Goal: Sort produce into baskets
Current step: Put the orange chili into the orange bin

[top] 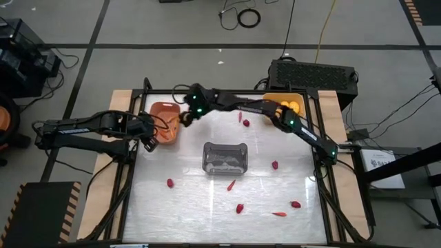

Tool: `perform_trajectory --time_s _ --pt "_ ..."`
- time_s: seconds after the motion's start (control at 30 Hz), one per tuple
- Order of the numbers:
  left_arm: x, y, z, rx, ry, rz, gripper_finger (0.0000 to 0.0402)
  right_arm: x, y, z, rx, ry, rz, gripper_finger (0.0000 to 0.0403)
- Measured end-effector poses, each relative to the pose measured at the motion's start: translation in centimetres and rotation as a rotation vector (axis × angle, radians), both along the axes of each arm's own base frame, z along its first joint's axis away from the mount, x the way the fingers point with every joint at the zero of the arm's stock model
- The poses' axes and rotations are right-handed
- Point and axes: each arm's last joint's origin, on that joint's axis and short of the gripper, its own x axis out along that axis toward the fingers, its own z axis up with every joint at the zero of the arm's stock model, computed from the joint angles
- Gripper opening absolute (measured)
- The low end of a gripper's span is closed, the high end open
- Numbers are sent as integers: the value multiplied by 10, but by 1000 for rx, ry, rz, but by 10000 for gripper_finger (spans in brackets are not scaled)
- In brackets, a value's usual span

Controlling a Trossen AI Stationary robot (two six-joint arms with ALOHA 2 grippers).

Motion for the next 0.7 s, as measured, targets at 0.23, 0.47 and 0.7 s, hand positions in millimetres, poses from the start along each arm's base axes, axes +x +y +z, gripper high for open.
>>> perform_trajectory --time_s 0.23,0.47,0.7 --pt "11 1 4 18 -108 -37 148 -56 -9 36 -119 371 -94 170" --pt "22 2 8 56 -187 -133 147 -98 -10 50 -194 695 -145 154" --pt "29 2 6 59 -167 -164 147 -119 -34 34 -148 843 -259 151"
